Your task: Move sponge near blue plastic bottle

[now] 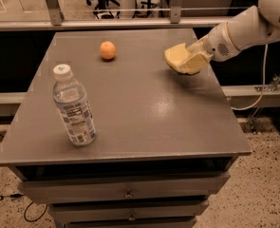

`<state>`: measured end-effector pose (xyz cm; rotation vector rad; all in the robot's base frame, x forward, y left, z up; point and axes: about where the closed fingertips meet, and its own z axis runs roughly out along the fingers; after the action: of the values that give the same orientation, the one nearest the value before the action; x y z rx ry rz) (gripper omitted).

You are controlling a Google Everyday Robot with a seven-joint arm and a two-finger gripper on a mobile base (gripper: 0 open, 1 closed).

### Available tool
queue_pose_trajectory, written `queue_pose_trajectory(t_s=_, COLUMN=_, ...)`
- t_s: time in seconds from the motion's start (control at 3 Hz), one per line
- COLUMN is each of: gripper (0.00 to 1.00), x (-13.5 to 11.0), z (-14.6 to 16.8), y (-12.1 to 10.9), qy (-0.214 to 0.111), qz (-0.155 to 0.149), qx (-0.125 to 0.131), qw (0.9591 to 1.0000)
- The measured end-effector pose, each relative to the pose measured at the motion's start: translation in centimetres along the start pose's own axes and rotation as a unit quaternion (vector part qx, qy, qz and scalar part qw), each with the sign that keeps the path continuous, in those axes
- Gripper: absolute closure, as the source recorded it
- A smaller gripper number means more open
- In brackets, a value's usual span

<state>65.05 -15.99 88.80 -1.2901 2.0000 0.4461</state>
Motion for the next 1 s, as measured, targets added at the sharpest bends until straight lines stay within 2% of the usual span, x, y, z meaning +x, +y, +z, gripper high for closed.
queue_pose_trajectory(t_s=0.33, gripper=1.00, x=-0.6, z=1.5, y=2.6, qy=-0.007, qz=-0.007, qx=-0.033, qw=0.9994)
queue_pose_trajectory(t_s=0.67, gripper=1.00, x=-2.5, z=3.4, y=8.8, qy=-0.034, qz=-0.019, qx=-0.099, qw=0.9943)
queue_pose_trajectory(t_s=1.0, gripper=1.00, x=-5.0, z=4.2, y=13.4, qy=-0.064, qz=-0.035, qx=-0.149, qw=0.9862)
